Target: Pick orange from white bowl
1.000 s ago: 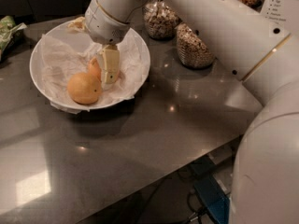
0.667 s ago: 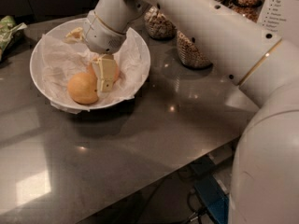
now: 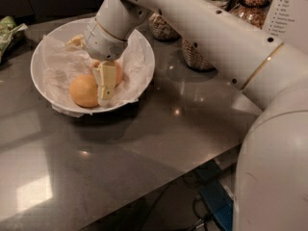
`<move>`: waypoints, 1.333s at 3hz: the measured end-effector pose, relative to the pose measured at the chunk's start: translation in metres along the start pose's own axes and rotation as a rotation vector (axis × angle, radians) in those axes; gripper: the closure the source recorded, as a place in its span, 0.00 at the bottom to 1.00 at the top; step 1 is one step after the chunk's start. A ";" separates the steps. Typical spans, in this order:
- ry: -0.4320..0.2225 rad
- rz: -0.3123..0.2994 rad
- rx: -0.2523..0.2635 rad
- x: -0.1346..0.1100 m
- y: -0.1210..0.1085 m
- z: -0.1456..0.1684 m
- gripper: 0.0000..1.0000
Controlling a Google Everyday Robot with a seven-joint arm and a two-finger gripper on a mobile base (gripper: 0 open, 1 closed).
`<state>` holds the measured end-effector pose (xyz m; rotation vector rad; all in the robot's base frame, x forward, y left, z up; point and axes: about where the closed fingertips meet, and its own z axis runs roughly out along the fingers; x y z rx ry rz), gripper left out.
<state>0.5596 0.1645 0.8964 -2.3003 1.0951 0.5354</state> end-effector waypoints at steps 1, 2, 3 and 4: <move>-0.011 0.016 -0.005 0.003 0.006 0.006 0.11; -0.022 0.021 -0.010 0.006 0.009 0.012 0.25; -0.022 0.021 -0.011 0.006 0.009 0.012 0.20; -0.031 0.023 -0.030 0.007 0.010 0.021 0.20</move>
Offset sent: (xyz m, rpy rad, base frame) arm -0.0062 -0.0053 -0.0205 0.0160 0.0418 -0.0092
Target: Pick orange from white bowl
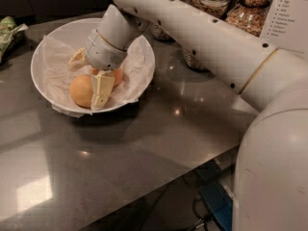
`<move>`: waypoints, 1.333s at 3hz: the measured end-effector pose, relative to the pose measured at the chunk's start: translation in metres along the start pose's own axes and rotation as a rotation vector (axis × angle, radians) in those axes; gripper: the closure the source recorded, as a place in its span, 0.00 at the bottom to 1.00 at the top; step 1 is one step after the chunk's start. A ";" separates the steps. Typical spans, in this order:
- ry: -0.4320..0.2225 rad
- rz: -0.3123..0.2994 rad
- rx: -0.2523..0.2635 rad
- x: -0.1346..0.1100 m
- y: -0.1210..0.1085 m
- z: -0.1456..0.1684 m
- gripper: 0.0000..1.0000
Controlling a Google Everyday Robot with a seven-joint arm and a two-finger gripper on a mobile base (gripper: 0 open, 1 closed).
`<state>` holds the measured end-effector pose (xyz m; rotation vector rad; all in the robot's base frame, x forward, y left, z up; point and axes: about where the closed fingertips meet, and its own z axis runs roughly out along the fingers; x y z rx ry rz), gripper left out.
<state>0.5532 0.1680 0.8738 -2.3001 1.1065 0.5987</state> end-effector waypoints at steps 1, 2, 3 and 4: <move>-0.011 0.010 -0.027 0.003 0.001 0.012 0.22; -0.016 0.015 -0.042 0.002 0.001 0.016 0.23; -0.018 0.018 -0.050 0.001 0.000 0.018 0.42; -0.019 0.024 -0.060 0.003 0.001 0.023 0.65</move>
Offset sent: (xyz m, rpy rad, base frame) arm -0.0032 0.0138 -0.0289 -0.0287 0.0801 0.0283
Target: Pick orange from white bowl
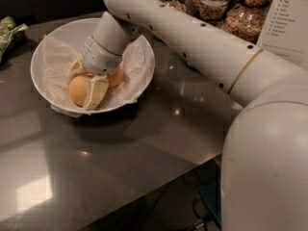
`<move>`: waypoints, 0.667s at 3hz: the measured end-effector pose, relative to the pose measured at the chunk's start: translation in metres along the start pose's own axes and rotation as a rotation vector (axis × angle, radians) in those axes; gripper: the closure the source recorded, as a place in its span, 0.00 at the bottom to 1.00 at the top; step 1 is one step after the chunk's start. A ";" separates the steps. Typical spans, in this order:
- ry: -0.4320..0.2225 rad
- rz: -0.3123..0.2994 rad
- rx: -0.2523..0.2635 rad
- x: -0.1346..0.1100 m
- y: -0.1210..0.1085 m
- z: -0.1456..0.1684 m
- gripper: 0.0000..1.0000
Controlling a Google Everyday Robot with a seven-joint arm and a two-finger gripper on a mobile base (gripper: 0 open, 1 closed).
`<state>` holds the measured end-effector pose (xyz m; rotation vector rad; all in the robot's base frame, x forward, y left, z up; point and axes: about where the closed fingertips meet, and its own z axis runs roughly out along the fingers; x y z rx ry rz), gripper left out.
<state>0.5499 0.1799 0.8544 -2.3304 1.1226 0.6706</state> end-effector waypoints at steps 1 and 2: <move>0.000 0.000 0.000 0.000 0.000 0.000 0.88; 0.000 0.000 0.000 0.000 0.000 0.000 1.00</move>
Offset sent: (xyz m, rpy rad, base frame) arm 0.0000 0.0000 0.0000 0.0000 0.0000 0.0000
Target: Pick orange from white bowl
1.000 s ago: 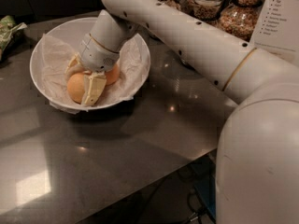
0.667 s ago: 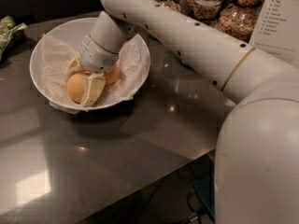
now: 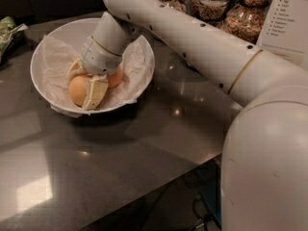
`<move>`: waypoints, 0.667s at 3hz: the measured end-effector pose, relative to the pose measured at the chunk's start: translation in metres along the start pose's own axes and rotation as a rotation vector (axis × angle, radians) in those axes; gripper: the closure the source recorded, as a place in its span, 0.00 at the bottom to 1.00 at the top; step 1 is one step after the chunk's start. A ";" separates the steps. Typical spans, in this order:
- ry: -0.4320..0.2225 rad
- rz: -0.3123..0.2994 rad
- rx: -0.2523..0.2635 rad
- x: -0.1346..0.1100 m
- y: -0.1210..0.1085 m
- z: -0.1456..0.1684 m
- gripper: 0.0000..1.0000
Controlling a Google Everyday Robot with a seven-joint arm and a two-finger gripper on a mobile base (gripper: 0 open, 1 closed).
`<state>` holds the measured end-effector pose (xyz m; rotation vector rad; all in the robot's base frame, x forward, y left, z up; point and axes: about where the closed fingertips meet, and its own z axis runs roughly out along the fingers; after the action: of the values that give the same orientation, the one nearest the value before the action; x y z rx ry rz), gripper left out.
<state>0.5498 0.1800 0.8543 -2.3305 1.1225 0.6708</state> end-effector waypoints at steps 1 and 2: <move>0.000 0.000 0.000 0.000 0.000 0.000 1.00; 0.000 0.000 0.000 -0.002 -0.001 -0.003 1.00</move>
Offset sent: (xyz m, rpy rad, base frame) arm -0.0007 -0.0055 0.0154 -0.0024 -0.0357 0.0070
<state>0.5498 0.1799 0.8586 -2.3305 1.1224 0.6698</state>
